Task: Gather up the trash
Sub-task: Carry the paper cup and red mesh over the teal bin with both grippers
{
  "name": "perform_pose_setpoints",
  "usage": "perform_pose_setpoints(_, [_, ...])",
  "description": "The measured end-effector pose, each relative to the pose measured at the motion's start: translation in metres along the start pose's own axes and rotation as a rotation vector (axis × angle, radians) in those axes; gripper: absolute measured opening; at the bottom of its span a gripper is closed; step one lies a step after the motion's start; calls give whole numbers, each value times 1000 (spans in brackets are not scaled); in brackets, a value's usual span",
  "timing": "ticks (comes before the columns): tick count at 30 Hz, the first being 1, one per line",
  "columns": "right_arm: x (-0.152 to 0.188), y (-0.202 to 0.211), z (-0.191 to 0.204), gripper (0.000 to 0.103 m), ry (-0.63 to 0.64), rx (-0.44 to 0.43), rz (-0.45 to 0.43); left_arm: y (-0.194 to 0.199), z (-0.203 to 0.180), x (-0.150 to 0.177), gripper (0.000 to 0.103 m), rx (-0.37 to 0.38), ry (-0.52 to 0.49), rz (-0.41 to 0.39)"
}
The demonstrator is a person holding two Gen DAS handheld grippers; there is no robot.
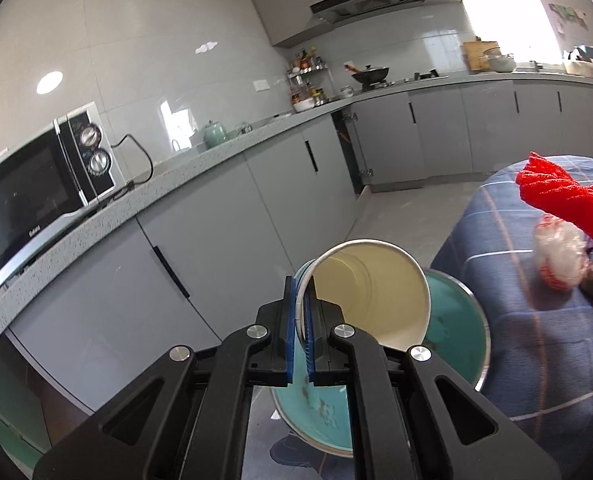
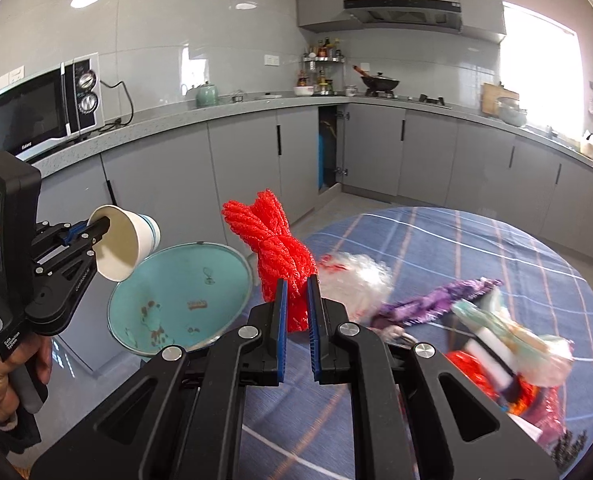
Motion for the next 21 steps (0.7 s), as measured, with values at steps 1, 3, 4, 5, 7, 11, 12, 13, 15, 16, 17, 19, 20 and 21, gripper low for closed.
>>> perform_pose_setpoints(1, [-1, -3, 3, 10, 2, -3, 2, -3, 2, 1, 5, -5, 2, 4])
perform_pose_setpoints(3, [-4, -12, 10, 10, 4, -16, 4, -9, 7, 4, 5, -7, 12, 16])
perform_pose_setpoints(4, [-4, -16, 12, 10, 6, -20, 6, -11, 8, 4, 5, -11, 16, 20])
perform_pose_setpoints(5, [-5, -19, 15, 10, 8, -24, 7, -14, 12, 4, 5, -16, 21, 20])
perform_pose_setpoints(7, [-6, -27, 21, 10, 13, -34, 12, -18, 15, 4, 5, -18, 28, 27])
perform_pose_setpoints(11, [-8, -37, 31, 10, 29, -53, 15, -25, 19, 5, 5, -17, 32, 33])
perform_pose_setpoints(12, [-9, -39, 32, 10, 33, -56, 15, -27, 19, 6, 5, -15, 32, 37])
perform_pose_setpoints(13, [-8, -40, 34, 10, 37, -57, 15, -28, 19, 6, 5, -17, 34, 39])
perform_pose_setpoints(15, [-9, -44, 37, 10, 39, -62, 18, -31, 19, 6, 5, -13, 35, 45])
perform_pose_setpoints(16, [-10, -45, 38, 10, 41, -63, 18, -33, 19, 6, 5, -15, 34, 46])
perform_pose_setpoints(17, [-10, -46, 39, 10, 43, -64, 17, -34, 19, 6, 5, -16, 33, 47])
perform_pose_setpoints(19, [-11, -48, 40, 10, 43, -69, 19, -37, 18, 7, 5, -21, 27, 50])
perform_pose_setpoints(20, [-11, -49, 40, 10, 45, -68, 19, -38, 18, 8, 5, -25, 25, 49])
perform_pose_setpoints(21, [-10, -50, 40, 10, 44, -70, 21, -38, 18, 8, 5, -28, 24, 48])
Point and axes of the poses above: each gripper's, at about its wrist camera, not at the fingertips, and y roughly against the way its jaws point, z to its left, x to its underside, the point moved 1 cm from there along -y, roughly the way its jaws point, and after that the axes turned 1 degree about x, right-handed, at the moved point
